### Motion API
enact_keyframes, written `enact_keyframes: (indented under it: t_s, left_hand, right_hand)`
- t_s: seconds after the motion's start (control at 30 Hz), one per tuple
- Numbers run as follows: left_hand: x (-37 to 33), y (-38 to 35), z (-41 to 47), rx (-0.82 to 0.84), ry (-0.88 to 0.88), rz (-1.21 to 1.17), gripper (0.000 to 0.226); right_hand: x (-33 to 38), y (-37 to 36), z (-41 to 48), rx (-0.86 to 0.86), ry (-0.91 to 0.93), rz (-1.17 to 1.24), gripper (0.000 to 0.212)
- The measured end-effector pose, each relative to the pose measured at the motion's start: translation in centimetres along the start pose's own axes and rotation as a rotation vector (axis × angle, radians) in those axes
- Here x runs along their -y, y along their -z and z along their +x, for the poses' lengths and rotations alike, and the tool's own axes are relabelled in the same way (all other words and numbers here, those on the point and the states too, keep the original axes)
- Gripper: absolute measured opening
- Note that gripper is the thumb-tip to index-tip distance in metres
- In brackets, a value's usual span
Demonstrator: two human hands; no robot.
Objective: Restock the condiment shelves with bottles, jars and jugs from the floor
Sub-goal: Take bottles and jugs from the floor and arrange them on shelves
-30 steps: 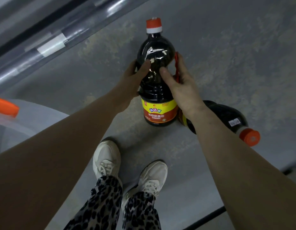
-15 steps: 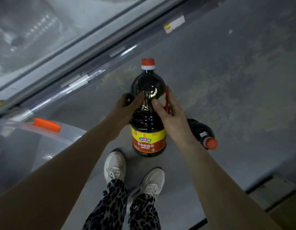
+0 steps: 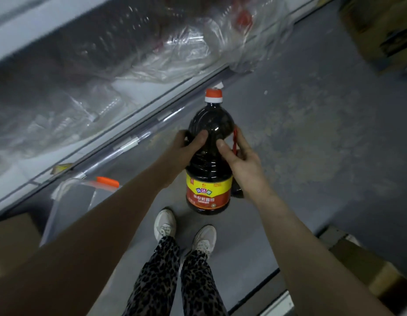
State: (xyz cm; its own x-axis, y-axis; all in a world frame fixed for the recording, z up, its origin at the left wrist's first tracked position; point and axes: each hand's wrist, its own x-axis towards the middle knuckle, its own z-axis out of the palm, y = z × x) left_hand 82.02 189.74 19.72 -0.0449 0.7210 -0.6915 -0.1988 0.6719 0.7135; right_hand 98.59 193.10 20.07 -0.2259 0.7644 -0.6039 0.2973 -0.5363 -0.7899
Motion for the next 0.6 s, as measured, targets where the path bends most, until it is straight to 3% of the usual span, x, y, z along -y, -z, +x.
enact_keyframes:
  t_s: [0.2, 0.33, 0.43, 0.6]
  left_hand:
    - [-6.9, -0.6, -7.0, 0.113, -0.123, 0.065, 0.045]
    - [-11.1, -0.8, -11.8, 0.088, -0.156, 0.088, 0.038]
    - [-13.8, -1.3, -14.9, 0.035, -0.179, 0.065, 0.041]
    - [-19.0, -1.4, -20.6, -0.018, -0.244, 0.008, 0.043]
  right_hand:
    - [7.4, 1.0, -6.1, -0.014, 0.061, 0.063, 0.062]
    - [12.2, 1.6, -10.2, 0.027, 0.127, 0.024, 0.042]
    - [15.4, 2.0, -12.6, 0.040, 0.150, -0.001, 0.059]
    - [21.9, 2.2, -17.0, 0.050, 0.208, -0.063, 0.064]
